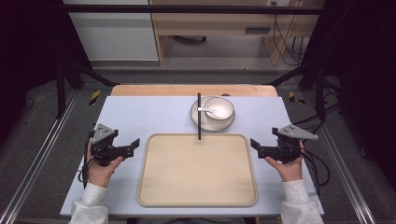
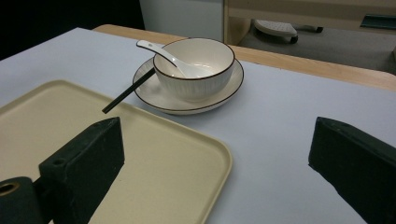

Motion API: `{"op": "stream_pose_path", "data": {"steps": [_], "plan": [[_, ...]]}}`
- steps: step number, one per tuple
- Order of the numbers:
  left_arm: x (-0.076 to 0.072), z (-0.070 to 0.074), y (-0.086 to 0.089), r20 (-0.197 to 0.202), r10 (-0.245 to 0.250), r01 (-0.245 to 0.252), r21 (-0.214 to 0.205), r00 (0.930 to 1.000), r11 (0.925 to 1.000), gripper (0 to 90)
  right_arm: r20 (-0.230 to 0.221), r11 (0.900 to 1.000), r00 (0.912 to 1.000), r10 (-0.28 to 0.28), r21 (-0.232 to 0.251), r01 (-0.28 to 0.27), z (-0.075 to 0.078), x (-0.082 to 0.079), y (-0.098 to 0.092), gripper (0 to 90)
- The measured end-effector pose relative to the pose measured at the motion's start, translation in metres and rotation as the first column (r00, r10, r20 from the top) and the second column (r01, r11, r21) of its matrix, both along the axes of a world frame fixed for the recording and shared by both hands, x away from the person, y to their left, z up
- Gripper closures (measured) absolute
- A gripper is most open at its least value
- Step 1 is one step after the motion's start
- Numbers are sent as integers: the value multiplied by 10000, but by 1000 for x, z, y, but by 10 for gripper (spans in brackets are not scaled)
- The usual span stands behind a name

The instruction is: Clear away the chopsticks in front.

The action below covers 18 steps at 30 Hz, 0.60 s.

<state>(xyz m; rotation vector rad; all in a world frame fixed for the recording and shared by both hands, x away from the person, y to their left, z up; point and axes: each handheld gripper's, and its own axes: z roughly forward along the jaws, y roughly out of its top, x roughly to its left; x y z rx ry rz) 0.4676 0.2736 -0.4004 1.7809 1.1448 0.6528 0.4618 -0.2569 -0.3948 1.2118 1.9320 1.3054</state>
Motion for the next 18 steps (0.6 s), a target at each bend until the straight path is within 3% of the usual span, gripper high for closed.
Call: {"op": "stream_pose_path", "data": {"steps": [9,18], "plan": [[-1,2,-9,88,-155,156,-54,9998,9999,92,11,10000,10000,-44,11,44,-1,-2,-3,39],[3,8,-28,158,-775,773,127,9969,9969,96,-19,9999,10000,-96,-68,96,-2,-1,-2,39]]}}
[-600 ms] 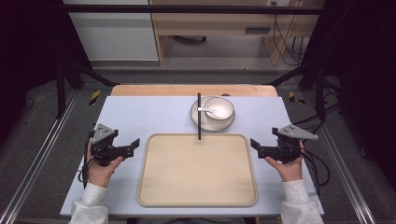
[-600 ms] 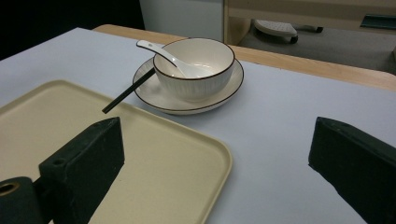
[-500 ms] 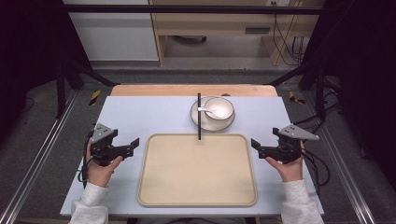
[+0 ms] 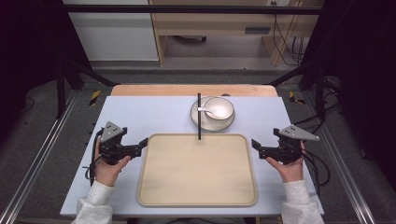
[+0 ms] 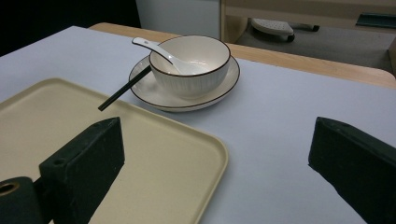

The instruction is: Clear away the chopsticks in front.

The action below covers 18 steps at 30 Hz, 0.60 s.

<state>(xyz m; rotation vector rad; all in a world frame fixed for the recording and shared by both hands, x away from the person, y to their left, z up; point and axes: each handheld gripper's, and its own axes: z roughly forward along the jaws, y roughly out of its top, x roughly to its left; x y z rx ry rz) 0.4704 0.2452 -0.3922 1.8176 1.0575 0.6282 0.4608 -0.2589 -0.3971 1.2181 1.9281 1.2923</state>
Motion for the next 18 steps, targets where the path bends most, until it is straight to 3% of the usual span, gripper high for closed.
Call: {"op": "stream_pose_path", "data": {"steps": [12,18], "plan": [[10,-1,-25,-141,-256,254,-140,9996,9996,125,-57,9999,10000,-11,-145,10,0,2,4,40],[11,7,-38,38,-485,484,199,9988,9986,127,-74,9998,9999,-78,-188,77,0,1,5,40]]}}
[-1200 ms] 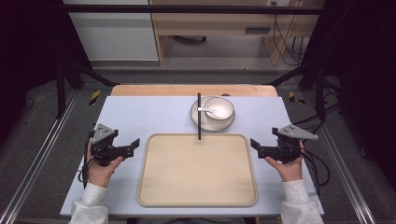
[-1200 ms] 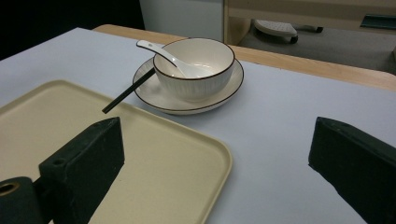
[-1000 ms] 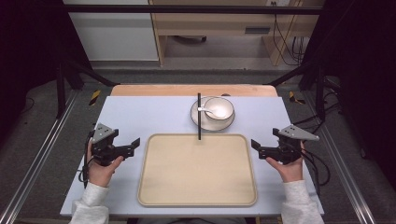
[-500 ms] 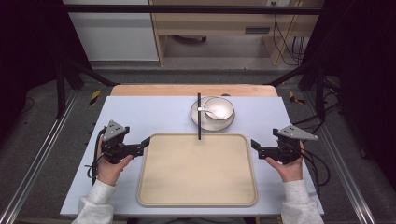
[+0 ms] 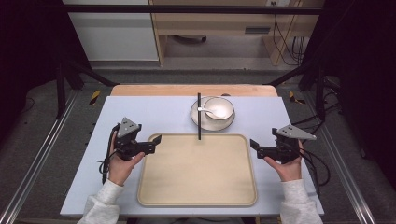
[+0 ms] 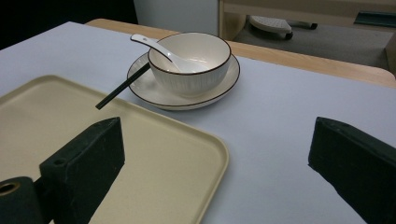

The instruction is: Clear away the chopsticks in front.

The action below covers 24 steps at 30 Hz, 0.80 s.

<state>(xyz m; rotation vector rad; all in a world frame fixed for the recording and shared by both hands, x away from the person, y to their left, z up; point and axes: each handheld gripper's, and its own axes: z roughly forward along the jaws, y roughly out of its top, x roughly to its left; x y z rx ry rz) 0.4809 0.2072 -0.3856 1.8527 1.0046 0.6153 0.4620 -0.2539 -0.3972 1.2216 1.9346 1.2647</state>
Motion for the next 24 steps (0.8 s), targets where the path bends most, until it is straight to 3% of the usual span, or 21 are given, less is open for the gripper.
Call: {"op": "stream_pose_path", "data": {"steps": [14,24], "plan": [[27,17,-35,255,-141,147,-246,9996,9996,145,60,10000,10000,-22,20,21,2,-2,-1,40],[49,21,-54,330,-69,73,-119,9994,9999,164,19,10000,10000,13,17,-13,1,-1,1,39]]}}
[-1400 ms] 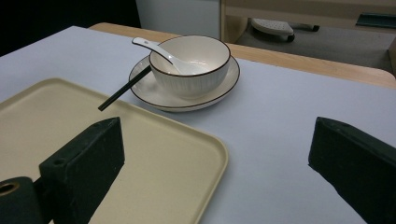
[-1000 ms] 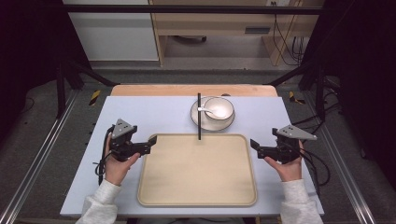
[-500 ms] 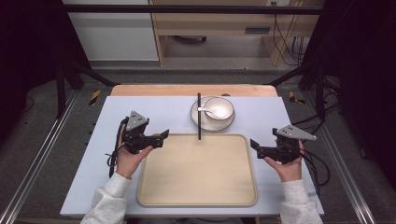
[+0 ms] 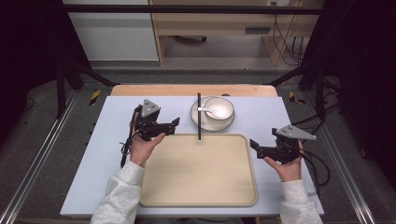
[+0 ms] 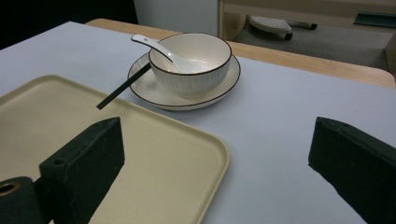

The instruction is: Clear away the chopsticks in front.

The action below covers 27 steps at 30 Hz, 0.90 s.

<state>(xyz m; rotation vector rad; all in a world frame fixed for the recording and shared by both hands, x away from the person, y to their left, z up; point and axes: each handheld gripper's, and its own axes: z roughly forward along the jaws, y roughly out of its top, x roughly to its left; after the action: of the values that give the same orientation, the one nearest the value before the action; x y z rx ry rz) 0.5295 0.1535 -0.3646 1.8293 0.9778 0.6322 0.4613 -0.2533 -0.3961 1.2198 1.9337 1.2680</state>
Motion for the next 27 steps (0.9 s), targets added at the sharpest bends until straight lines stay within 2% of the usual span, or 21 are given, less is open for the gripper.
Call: {"op": "stream_pose_path", "data": {"steps": [3,8,13,19,25,27], "plan": [[7,-2,-5,-84,21,-22,-137,10000,9999,179,-9,10000,10000,-11,-2,11,0,0,0,39],[19,-7,-16,-214,13,-12,81,9998,10000,182,-14,10000,10000,-2,3,2,0,0,0,39],[32,-16,-28,-413,31,-29,52,9991,10000,211,-29,10000,10000,-3,4,3,0,0,0,39],[44,-33,-43,-810,-153,180,328,9966,9993,222,26,10000,10000,-3,10,3,0,0,-1,39],[52,-38,-60,-947,-368,440,753,9948,9962,222,-15,10000,10000,17,-3,-17,0,0,-1,38],[55,-40,-64,-955,-370,441,732,9947,9963,228,-24,10000,10000,26,1,-26,0,0,-1,38]]}}
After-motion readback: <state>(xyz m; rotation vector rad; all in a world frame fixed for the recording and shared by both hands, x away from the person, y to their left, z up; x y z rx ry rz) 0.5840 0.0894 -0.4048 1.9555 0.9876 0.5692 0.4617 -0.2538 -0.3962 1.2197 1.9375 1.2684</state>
